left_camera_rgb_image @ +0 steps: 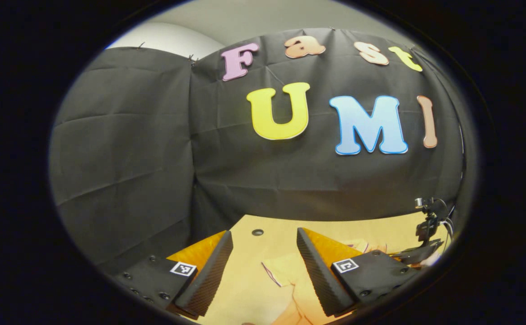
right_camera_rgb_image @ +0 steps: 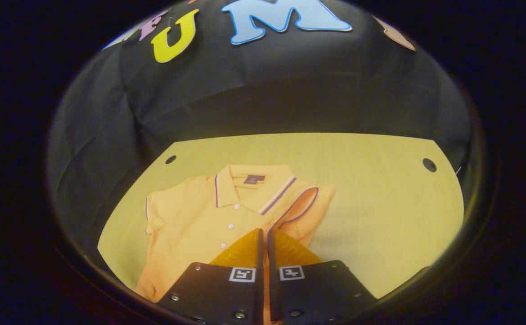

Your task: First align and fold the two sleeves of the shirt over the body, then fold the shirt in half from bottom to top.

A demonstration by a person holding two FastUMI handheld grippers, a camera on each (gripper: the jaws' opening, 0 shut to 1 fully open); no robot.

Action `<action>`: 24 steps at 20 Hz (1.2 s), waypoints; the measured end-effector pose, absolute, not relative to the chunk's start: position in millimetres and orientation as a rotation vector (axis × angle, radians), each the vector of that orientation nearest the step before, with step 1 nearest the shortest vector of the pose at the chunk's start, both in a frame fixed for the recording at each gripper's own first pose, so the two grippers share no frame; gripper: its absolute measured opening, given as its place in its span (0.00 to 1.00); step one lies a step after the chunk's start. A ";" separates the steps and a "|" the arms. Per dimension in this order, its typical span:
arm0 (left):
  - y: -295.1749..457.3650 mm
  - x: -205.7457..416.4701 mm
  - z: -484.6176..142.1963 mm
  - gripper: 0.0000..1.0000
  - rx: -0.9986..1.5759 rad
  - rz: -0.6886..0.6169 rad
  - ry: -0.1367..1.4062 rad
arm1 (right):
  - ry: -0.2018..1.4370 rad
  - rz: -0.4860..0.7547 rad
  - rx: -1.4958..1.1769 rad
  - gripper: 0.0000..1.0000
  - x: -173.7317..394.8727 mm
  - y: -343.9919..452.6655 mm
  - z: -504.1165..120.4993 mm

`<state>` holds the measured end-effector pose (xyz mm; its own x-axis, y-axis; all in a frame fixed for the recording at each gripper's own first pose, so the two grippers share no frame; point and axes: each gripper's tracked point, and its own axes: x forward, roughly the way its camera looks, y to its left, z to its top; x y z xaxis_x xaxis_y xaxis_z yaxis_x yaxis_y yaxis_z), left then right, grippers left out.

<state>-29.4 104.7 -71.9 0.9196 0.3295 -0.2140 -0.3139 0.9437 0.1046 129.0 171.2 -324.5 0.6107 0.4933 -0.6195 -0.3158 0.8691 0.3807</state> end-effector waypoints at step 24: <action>139.9 83.5 -323.6 0.97 -0.004 0.181 0.562 | 0.681 0.328 0.281 0.47 95.2 119.0 -244.3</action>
